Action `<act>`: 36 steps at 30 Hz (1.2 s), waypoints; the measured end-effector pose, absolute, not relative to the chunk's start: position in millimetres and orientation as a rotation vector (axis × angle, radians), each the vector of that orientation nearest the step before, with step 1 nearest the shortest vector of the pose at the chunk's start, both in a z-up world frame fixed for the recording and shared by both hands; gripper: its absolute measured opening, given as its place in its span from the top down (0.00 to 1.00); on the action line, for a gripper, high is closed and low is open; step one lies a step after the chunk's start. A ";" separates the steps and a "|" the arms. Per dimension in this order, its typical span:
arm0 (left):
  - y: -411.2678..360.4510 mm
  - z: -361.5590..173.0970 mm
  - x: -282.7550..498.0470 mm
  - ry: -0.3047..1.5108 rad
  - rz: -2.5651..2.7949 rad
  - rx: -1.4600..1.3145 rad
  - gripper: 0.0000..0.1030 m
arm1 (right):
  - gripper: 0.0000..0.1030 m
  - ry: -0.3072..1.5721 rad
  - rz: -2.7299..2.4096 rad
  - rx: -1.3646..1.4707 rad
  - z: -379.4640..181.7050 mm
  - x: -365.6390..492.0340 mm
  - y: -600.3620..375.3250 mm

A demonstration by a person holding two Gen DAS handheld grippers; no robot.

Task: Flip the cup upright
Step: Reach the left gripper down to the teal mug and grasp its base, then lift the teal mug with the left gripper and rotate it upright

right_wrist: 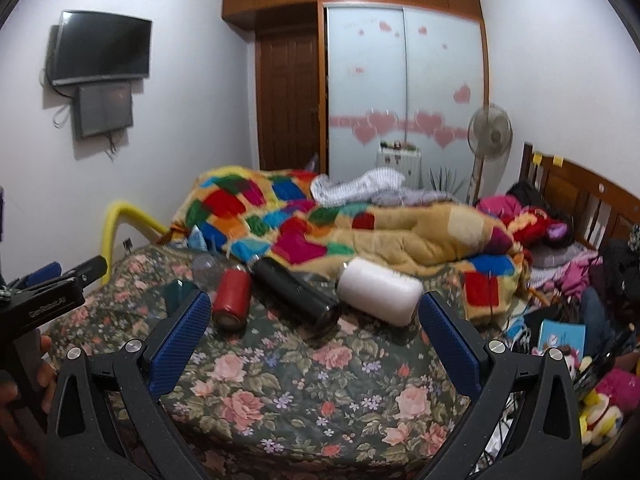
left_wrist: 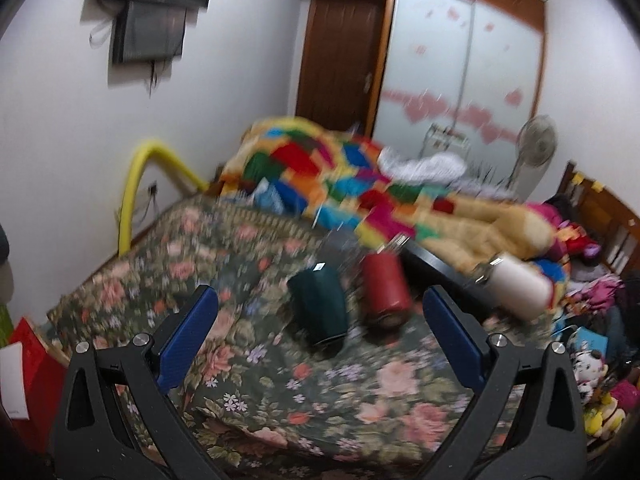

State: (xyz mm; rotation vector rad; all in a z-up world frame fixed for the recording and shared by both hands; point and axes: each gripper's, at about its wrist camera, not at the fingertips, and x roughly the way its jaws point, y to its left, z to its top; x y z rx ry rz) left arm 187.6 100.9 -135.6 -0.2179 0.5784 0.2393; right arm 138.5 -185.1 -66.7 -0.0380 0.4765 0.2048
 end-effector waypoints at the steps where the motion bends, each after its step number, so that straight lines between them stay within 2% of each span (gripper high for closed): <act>1: 106.6 -147.5 199.6 0.616 0.243 -0.225 0.00 | 0.00 0.493 0.200 -0.035 -70.9 144.5 -185.8; 5: 124.4 -199.0 244.7 0.754 0.254 -0.241 0.01 | 0.00 0.564 0.169 -0.027 -88.8 171.2 -189.6; 7: 126.9 -217.6 263.4 0.799 0.252 -0.248 0.06 | 0.00 0.598 0.159 -0.021 -96.9 181.7 -192.0; 11: 125.0 -244.0 289.7 0.860 0.198 -0.264 0.09 | 0.00 0.646 0.140 -0.017 -111.6 200.8 -191.6; 18: 116.7 -264.3 322.3 0.884 0.200 -0.263 0.14 | 0.00 0.699 0.131 -0.008 -127.6 222.3 -187.8; 30: 120.6 -287.4 346.5 0.903 0.222 -0.314 0.30 | 0.00 0.720 0.159 -0.009 -135.9 232.1 -176.7; 36: 113.3 -286.3 345.5 0.893 0.244 -0.254 0.31 | 0.00 0.707 0.170 -0.020 -130.2 226.8 -173.1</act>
